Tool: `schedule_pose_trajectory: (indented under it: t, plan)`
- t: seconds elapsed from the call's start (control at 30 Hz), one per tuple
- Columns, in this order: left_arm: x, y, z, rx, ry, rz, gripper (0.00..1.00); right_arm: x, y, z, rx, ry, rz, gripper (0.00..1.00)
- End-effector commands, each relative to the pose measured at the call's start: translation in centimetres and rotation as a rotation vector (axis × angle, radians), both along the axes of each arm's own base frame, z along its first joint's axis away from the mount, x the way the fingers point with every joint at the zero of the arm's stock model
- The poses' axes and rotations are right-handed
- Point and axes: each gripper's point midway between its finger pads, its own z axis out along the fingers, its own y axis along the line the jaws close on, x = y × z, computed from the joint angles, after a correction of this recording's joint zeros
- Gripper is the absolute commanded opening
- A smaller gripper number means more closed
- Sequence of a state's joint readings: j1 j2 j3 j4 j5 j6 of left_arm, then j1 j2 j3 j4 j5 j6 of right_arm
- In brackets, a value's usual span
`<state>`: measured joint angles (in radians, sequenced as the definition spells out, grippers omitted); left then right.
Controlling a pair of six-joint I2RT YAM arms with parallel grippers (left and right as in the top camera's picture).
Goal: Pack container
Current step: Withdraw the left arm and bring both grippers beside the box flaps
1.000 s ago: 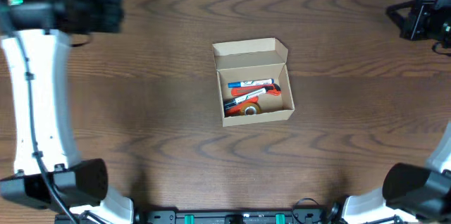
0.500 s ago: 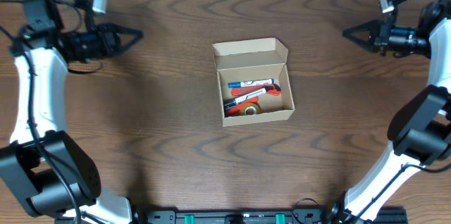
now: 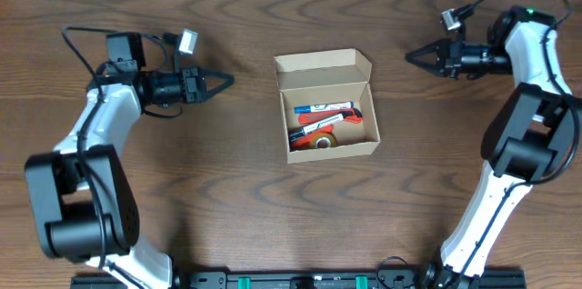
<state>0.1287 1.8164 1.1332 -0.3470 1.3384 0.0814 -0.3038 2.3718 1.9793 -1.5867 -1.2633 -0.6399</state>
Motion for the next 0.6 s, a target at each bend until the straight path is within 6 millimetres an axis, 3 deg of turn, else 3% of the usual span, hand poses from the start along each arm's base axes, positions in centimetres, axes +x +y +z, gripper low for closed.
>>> schedule_pose_trajectory:
  t: [0.0, 0.3, 0.57]
  plan:
    - [-0.4, -0.8, -2.0, -0.073, 0.074, -0.037, 0.06, 0.3, 0.5, -2.1, 0.038, 0.025, 0.008, 0.01]
    - [-0.9, -3.2, -5.8, -0.093, 0.146, -0.105, 0.06, 0.0, 1.7, -4.8, 0.054, 0.055, 0.046, 0.01]
    - [-1.2, -5.5, -5.6, -0.175, 0.072, -0.204, 0.06, -1.3, 4.2, -5.7, 0.072, -0.028, 0.117, 0.01]
